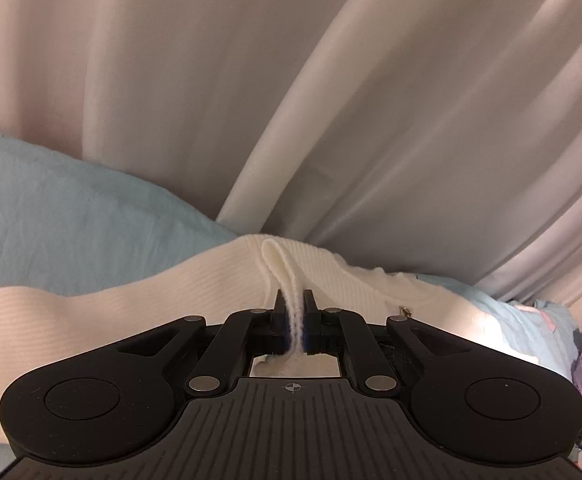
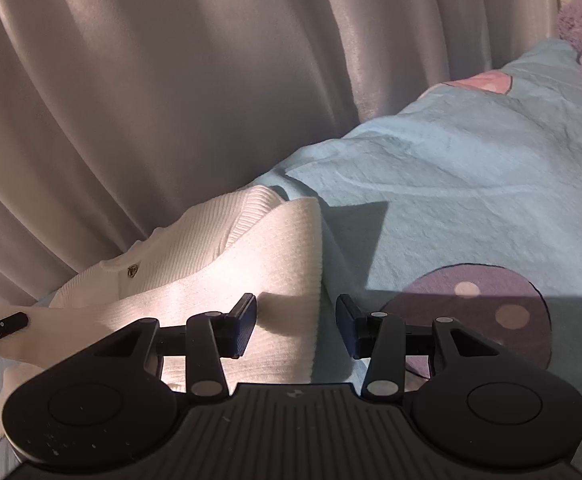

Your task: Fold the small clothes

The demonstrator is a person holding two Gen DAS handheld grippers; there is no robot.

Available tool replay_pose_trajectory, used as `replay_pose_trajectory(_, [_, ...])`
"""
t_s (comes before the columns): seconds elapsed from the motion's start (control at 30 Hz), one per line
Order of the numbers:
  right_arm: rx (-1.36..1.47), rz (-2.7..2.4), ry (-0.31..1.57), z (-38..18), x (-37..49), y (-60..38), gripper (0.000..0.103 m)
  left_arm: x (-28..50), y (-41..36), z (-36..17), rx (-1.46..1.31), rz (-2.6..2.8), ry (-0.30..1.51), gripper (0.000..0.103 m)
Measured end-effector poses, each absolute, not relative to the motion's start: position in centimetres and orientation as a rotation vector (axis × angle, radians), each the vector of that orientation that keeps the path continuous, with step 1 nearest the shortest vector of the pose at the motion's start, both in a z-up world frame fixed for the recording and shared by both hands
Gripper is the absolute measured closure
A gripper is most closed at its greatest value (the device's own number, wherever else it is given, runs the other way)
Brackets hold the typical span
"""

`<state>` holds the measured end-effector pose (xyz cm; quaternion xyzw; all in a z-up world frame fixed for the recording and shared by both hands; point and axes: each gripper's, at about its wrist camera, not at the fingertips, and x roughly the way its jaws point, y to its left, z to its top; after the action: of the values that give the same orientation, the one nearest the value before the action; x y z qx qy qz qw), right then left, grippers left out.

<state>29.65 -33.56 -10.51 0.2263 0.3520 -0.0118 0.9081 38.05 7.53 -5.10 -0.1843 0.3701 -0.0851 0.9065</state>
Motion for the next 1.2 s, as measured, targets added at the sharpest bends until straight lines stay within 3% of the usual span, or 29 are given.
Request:
replay_pose_trajectory(0.07, [0.41,-0.019,0.724,-10.4,30.0,-32.7,0.077,38.7,7.8,-5.6,-0.376,-0.169,0.786,0.096])
replay_pose_trajectory(0.1, [0.368,-0.022,0.708,-10.2,30.0,-32.3,0.091,38.8,7.9,-5.7,-0.373,-0.169,0.79,0.096])
replay_pose_trajectory(0.17, [0.291,-0.062,0.667,-9.7,29.7,-32.0,0.094,39.1,7.9,-5.9,-0.383,-0.179,0.793,0.096])
replay_pose_trajectory(0.5, [0.211,-0.153,0.646,-10.6,29.4,-32.9,0.09,40.4,5.2,-8.5,-0.323,-0.165,0.815,0.095])
replay_pose_trajectory(0.57, [0.209,-0.196,0.617,-9.8,28.7,-33.2,0.086,40.2,5.7,-8.8,-0.331,-0.14,0.836,0.086])
replay_pose_trajectory(0.7, [0.258,-0.167,0.549,-8.5,27.4,-33.0,0.084,38.1,6.7,-7.3,-0.312,-0.048,0.758,0.078])
replay_pose_trajectory(0.77, [0.253,-0.062,0.592,-8.8,28.1,-31.0,0.084,36.7,6.3,-6.6,-0.304,-0.057,0.699,0.066])
replay_pose_trajectory(1.0, [-0.05,-0.062,0.639,-11.3,30.0,-25.7,0.084,36.7,2.9,-9.3,-0.258,-0.201,0.772,0.067])
replay_pose_trajectory(1.2, [-0.153,-0.063,0.602,-12.0,30.3,-25.7,0.076,37.5,2.6,-9.8,-0.234,-0.186,0.737,0.067])
